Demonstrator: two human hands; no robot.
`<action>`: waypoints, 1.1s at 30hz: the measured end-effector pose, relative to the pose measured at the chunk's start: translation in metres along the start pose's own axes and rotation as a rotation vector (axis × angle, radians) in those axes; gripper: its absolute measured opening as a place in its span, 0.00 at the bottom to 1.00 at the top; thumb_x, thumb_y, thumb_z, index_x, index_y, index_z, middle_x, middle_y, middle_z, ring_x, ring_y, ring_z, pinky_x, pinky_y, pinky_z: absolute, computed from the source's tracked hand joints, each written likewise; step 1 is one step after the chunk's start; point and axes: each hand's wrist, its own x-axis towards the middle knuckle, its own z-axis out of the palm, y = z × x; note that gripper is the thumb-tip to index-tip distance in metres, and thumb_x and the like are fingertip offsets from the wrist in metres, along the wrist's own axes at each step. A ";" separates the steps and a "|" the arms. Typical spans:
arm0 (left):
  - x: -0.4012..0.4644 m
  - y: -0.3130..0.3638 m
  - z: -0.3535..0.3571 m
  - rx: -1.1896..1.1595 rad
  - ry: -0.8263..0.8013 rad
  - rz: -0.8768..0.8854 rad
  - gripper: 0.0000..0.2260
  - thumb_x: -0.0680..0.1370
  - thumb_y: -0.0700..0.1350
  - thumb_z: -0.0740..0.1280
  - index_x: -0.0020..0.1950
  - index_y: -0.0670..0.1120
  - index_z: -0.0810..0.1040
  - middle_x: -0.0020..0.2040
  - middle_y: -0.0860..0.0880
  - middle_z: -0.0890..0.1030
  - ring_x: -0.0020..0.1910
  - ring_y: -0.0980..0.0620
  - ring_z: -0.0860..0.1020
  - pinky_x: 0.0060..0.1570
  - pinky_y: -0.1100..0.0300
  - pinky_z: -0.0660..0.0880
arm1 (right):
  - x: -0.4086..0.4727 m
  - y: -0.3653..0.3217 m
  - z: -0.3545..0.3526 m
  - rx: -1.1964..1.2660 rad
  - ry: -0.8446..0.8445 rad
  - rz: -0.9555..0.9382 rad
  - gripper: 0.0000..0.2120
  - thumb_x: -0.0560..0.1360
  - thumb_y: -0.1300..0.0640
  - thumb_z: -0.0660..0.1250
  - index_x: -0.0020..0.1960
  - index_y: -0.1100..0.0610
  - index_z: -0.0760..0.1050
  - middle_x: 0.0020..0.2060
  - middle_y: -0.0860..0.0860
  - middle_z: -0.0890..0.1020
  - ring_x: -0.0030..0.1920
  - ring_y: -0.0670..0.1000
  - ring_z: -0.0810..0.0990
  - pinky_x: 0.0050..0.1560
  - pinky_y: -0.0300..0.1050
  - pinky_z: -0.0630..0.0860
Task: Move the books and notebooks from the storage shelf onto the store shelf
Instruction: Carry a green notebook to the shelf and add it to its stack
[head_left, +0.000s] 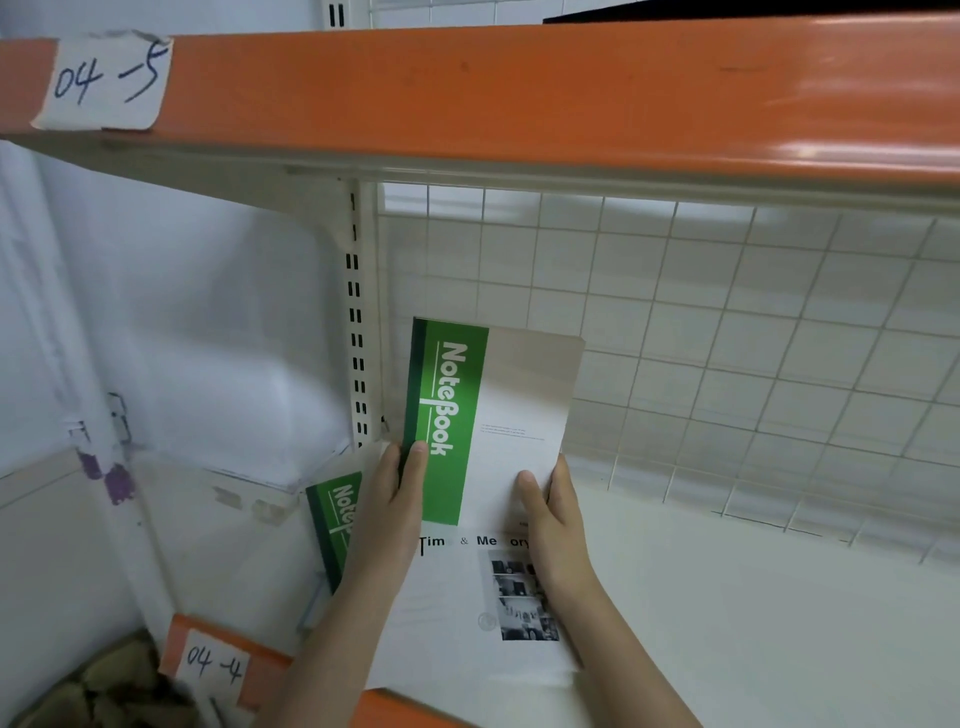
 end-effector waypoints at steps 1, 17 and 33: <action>0.000 -0.002 0.000 -0.004 -0.003 0.010 0.17 0.77 0.62 0.56 0.46 0.51 0.74 0.45 0.45 0.79 0.44 0.45 0.78 0.49 0.45 0.76 | 0.000 0.001 0.000 -0.005 0.003 0.001 0.09 0.80 0.59 0.59 0.59 0.50 0.71 0.52 0.39 0.82 0.55 0.40 0.79 0.52 0.31 0.73; 0.000 0.000 0.002 -0.081 0.021 0.022 0.09 0.81 0.50 0.60 0.46 0.47 0.75 0.44 0.49 0.79 0.43 0.52 0.77 0.43 0.56 0.72 | -0.003 0.002 -0.006 -0.041 -0.061 0.050 0.16 0.80 0.66 0.53 0.62 0.52 0.69 0.53 0.39 0.79 0.53 0.33 0.76 0.51 0.26 0.69; -0.001 0.002 -0.001 0.317 -0.040 0.113 0.06 0.81 0.57 0.56 0.50 0.60 0.72 0.45 0.51 0.79 0.43 0.51 0.78 0.45 0.49 0.77 | -0.011 -0.011 -0.020 -0.291 -0.115 0.093 0.11 0.81 0.64 0.52 0.60 0.53 0.66 0.49 0.39 0.77 0.48 0.34 0.75 0.49 0.25 0.68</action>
